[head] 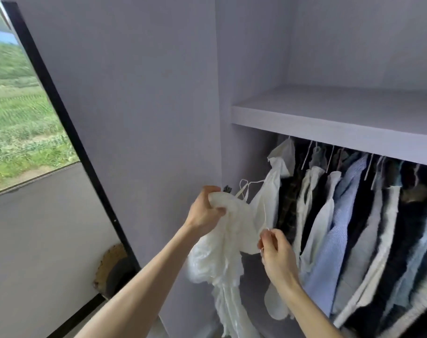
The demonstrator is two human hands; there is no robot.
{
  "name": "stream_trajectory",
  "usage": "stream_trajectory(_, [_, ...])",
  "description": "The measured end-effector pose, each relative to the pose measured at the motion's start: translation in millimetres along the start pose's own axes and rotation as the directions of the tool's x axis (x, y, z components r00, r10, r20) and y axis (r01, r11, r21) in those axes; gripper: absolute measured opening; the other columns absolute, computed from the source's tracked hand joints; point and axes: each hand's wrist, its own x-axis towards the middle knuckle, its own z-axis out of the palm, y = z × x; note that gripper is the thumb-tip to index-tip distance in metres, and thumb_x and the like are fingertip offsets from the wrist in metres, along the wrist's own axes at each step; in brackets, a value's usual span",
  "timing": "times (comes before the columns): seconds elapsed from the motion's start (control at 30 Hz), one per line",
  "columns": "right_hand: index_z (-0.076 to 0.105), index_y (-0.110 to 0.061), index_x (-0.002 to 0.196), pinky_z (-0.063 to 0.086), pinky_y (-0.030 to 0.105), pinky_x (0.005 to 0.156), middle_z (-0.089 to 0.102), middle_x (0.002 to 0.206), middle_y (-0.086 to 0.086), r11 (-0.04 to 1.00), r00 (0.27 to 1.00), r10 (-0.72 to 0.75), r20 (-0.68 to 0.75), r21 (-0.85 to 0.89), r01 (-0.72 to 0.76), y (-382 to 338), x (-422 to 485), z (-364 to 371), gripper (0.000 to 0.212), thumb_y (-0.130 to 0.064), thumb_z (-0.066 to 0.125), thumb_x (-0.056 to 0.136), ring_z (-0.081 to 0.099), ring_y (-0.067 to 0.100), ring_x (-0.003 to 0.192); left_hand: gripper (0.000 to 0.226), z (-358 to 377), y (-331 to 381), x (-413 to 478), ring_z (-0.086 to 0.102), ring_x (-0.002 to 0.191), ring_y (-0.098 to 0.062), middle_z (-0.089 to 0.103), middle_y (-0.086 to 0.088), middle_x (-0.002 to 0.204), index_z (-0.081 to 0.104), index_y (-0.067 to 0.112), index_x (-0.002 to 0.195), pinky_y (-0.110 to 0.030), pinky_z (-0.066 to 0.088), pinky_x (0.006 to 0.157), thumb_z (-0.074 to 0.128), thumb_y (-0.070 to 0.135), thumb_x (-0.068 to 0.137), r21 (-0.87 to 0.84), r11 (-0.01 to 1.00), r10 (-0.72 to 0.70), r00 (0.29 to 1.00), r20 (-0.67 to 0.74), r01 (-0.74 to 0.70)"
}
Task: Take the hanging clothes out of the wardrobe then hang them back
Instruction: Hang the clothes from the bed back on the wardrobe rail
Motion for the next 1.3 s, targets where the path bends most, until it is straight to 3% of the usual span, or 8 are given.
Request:
stream_trajectory(0.2, [0.058, -0.016, 0.105, 0.047, 0.028, 0.064, 0.063, 0.086, 0.001, 0.977, 0.991, 0.073, 0.108, 0.191, -0.093, -25, 86, 15, 0.016, -0.026, 0.046, 0.105, 0.057, 0.01, 0.065, 0.05, 26, 14, 85, 0.06, 0.101, -0.018, 0.06, 0.001, 0.112, 0.051, 0.025, 0.124, -0.018, 0.047, 0.071, 0.066, 0.001, 0.083, -0.03, 0.996, 0.086, 0.996, -0.029, -0.087])
stream_trajectory(0.33, [0.058, -0.01, 0.111, 0.045, 0.026, 0.067, 0.064, 0.091, 0.002, 0.94, 0.968, 0.164, 0.189, 0.267, -0.211, -33, 129, 24, 0.016, -0.015, 0.044, 0.104, 0.061, 0.012, 0.076, 0.045, 43, 8, 124, 0.057, 0.099, -0.013, 0.06, 0.006, 0.111, 0.056, 0.023, 0.121, -0.005, 0.04, 0.069, 0.068, 0.002, 0.083, -0.006, 0.992, 0.127, 0.991, -0.048, -0.127])
stream_trajectory(0.53, [0.063, -0.012, 0.107, 0.04, 0.025, 0.065, 0.066, 0.087, -0.002, 0.923, 0.95, 0.25, 0.187, 0.25, -0.292, -31, 194, 38, 0.019, -0.008, 0.046, 0.1, 0.059, 0.011, 0.071, 0.042, 65, 0, 184, 0.06, 0.105, -0.018, 0.062, 0.006, 0.111, 0.056, 0.031, 0.115, -0.03, 0.051, 0.089, 0.064, 0.002, 0.085, -0.08, 0.991, 0.109, 0.994, -0.021, -0.111])
stream_trajectory(0.67, [0.062, -0.012, 0.106, 0.042, 0.024, 0.063, 0.067, 0.088, -0.003, 0.914, 0.965, 0.235, 0.112, 0.312, -0.259, -34, 228, 47, 0.017, -0.008, 0.047, 0.101, 0.058, 0.01, 0.07, 0.041, 76, 9, 220, 0.059, 0.102, -0.017, 0.058, 0.014, 0.103, 0.055, 0.028, 0.114, -0.031, 0.052, 0.088, 0.058, -0.002, 0.086, -0.11, 0.987, 0.12, 0.993, -0.01, -0.12])
stream_trajectory(0.9, [0.061, -0.012, 0.106, 0.039, 0.018, 0.053, 0.068, 0.091, 0.003, 0.894, 0.96, 0.28, -0.024, 0.371, -0.252, -42, 285, 55, 0.017, -0.008, 0.045, 0.101, 0.059, 0.01, 0.07, 0.024, 101, 9, 269, 0.059, 0.09, -0.014, 0.062, 0.008, 0.099, 0.057, 0.029, 0.114, -0.026, 0.047, 0.076, 0.056, 0.018, 0.093, -0.136, 0.99, 0.029, 0.999, 0.027, -0.025])
stream_trajectory(1.07, [0.059, -0.011, 0.117, 0.038, 0.017, 0.05, 0.069, 0.089, -0.001, 0.883, 0.938, 0.337, -0.085, 0.373, -0.284, -34, 312, 50, 0.022, -0.009, 0.045, 0.1, 0.06, 0.01, 0.07, 0.024, 116, 7, 306, 0.064, 0.095, -0.02, 0.067, 0.003, 0.108, 0.058, 0.028, 0.114, -0.033, 0.054, 0.084, 0.06, 0.03, 0.09, -0.04, 0.999, 0.029, 0.996, 0.084, -0.025])
stream_trajectory(1.17, [0.06, -0.014, 0.118, 0.041, 0.019, 0.058, 0.07, 0.091, -0.001, 0.895, 0.932, 0.359, -0.057, 0.304, -0.327, -24, 314, 48, 0.021, -0.015, 0.047, 0.102, 0.062, 0.01, 0.072, 0.027, 127, 7, 315, 0.062, 0.098, -0.02, 0.064, 0.005, 0.109, 0.057, 0.026, 0.118, -0.031, 0.051, 0.086, 0.061, 0.027, 0.091, -0.021, 0.999, 0.029, 0.995, 0.096, -0.028])
stream_trajectory(1.3, [0.062, -0.016, 0.115, 0.044, 0.017, 0.061, 0.069, 0.092, 0.001, 0.899, 0.927, 0.367, -0.073, 0.282, -0.334, -9, 313, 46, 0.019, -0.022, 0.048, 0.104, 0.062, 0.009, 0.072, 0.02, 135, 7, 325, 0.062, 0.101, -0.021, 0.064, 0.004, 0.107, 0.055, 0.032, 0.102, -0.034, 0.052, 0.091, 0.06, 0.017, 0.091, -0.094, 0.995, 0.055, 0.991, 0.124, -0.044])
